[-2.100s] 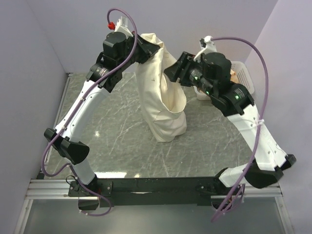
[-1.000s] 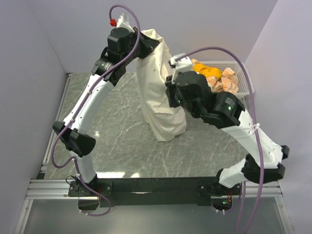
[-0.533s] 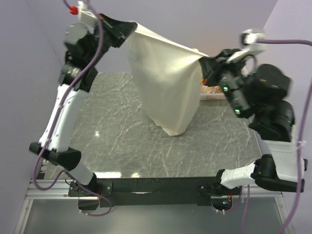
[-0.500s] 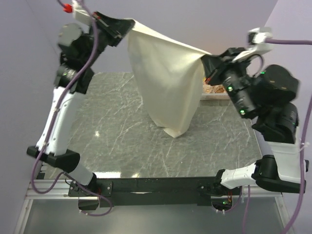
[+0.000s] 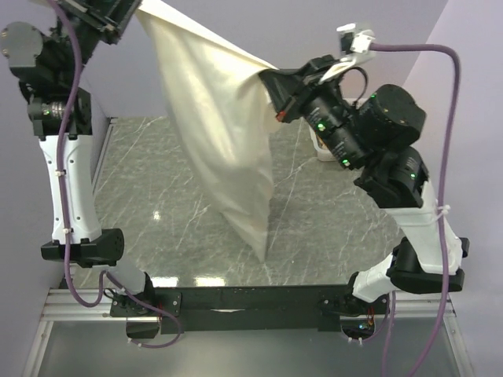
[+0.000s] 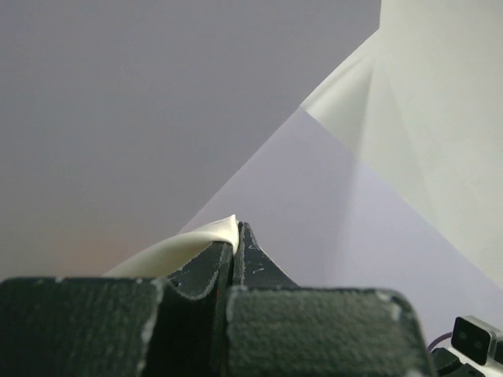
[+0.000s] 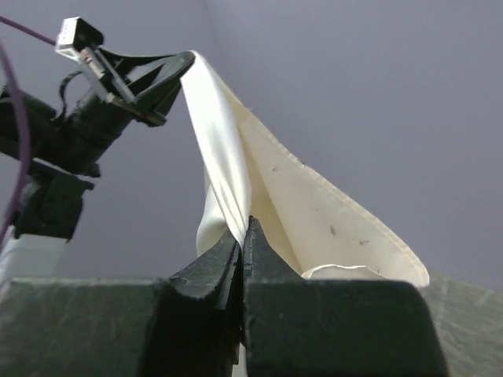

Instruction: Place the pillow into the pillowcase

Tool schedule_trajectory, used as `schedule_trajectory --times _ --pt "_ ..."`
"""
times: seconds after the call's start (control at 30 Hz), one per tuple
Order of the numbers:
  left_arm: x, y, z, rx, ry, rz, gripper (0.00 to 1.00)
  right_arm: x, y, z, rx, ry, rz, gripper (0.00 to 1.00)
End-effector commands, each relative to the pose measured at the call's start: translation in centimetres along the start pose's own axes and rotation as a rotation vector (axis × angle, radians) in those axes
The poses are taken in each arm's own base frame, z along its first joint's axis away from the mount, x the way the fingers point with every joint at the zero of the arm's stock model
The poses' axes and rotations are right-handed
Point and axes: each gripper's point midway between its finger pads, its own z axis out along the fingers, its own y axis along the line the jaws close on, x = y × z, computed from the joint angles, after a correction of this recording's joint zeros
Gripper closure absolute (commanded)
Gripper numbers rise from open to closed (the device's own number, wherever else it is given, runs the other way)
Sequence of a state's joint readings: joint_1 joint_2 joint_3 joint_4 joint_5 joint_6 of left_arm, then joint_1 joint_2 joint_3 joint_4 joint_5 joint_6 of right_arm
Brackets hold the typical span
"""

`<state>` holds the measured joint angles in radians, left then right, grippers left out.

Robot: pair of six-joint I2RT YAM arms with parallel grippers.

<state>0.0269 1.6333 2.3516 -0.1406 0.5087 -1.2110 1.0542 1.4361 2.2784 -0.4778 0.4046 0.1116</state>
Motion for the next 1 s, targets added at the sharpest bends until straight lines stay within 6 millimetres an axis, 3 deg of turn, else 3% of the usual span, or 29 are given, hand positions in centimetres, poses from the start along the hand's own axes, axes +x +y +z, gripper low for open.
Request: schedule_trajectory --times 0.0,0.03,0.07,0.1,0.13,0.17,0.2,0.27,0.3,0.33,0.37,0.4,0.43,0.5,0.53,0.57,0.6,0.63,0.7,0.73,0.8,0.83,0.9,0.93,0.97 --pt "-10.9 -0.2 -2.4 0.034 -0.37 0.098 0.99 -12.2 0.8 -4.7 -0.069 -0.337 0.139 1.0" --pt "-11.7 -0.2 -2.6 0.047 -0.384 0.1 0.99 -13.4 0.5 -5.2 -0.063 -0.382 0.153 1.0" --pt "-12.1 -1.6 -2.8 0.076 -0.394 0.119 0.99 -13.6 0.2 -5.4 -0.05 -0.396 0.15 1.0" --pt "-12.4 -1.7 -2.8 0.08 -0.4 0.12 0.99 -13.7 -0.6 -5.5 -0.007 -0.406 0.161 1.0" --pt "-12.9 -0.4 -2.2 0.069 -0.399 0.099 0.99 -14.5 -1.2 -6.0 0.011 -0.43 0.179 1.0" --pt "-13.1 -1.6 -2.3 0.11 -0.402 0.106 0.99 -14.6 -1.9 -6.0 0.052 -0.43 0.142 1.0" --pt "-13.1 -1.3 -2.0 0.125 -0.395 0.091 0.99 -16.0 -2.9 -6.9 0.089 -0.453 0.151 1.0" --pt "-12.3 0.8 -0.4 0.13 -0.367 0.025 0.99 -14.5 -5.8 -6.7 0.272 -0.398 0.102 1.0" --pt "-11.6 1.7 0.3 0.121 -0.351 0.009 0.99 -12.1 -6.7 -5.9 0.35 -0.342 0.057 1.0" --pt "-9.6 3.5 2.1 0.104 -0.306 -0.01 0.99 -12.1 -9.4 -7.8 0.469 -0.349 0.077 1.0" --pt "-8.1 4.9 3.2 0.086 -0.274 -0.025 0.99 -11.0 -10.9 -8.1 0.539 -0.334 0.055 1.0" --pt "-6.1 6.6 4.4 0.06 -0.221 -0.047 0.99 -7.8 -11.9 -7.7 0.604 -0.272 0.013 1.0" --pt "-2.6 8.7 6.3 0.042 -0.149 -0.078 0.99 -6.3 -13.8 -9.1 0.676 -0.214 -0.027 1.0" --pt "2.4 12.4 8.3 -0.018 -0.042 -0.133 0.99 -2.9 -16.6 -9.4 0.749 -0.16 -0.004 1.0" --pt "6.8 15.1 9.7 -0.049 0.048 -0.149 0.99 -0.1 -18.1 -10.4 0.786 -0.053 -0.051 1.0" --pt "9.0 16.4 10.3 -0.068 0.092 -0.165 0.99 1.7 -18.4 -9.9 0.76 -0.017 0.003 1.0" --pt "11.0 17.7 10.6 -0.086 0.135 -0.179 0.99 3.7 -21.5 -10.7 0.852 0.03 -0.034 1.0" --pt "14.7 19.9 11.2 -0.108 0.208 -0.218 0.98 5.8 -22.9 -11.3 0.887 0.107 -0.052 1.0" --pt "17.5 21.9 11.5 -0.146 0.259 -0.256 0.98 8.6 -26.7 -12.7 0.997 0.181 -0.044 1.0" --pt "19.8 23.6 11.6 -0.173 0.3 -0.282 0.97 9.3 -27.6 -13.4 1.018 0.2 -0.034 1.0" --pt "21.3 24.2 11.5 -0.175 0.337 -0.299 0.96 11.7 -28.7 -14.0 1.009 0.261 0.005 1.0" --pt "22.1 23.9 11.4 -0.168 0.355 -0.3 0.89 11.1 -28.7 -14.8 1.005 0.224 0.024 1.0" --pt "24.0 25.1 10.6 -0.21 0.39 -0.278 0.76 12.3 -27.9 -15.8 0.956 0.231 0.054 1.0" --pt "23.4 23.9 10.2 -0.205 0.386 -0.259 0.56 12.6 -27.6 -16.0 0.94 0.232 0.069 1.0" --pt "24.5 25.2 9.1 -0.248 0.41 -0.268 0.47 13.3 -27.1 -16.1 0.915 0.243 0.098 1.0"
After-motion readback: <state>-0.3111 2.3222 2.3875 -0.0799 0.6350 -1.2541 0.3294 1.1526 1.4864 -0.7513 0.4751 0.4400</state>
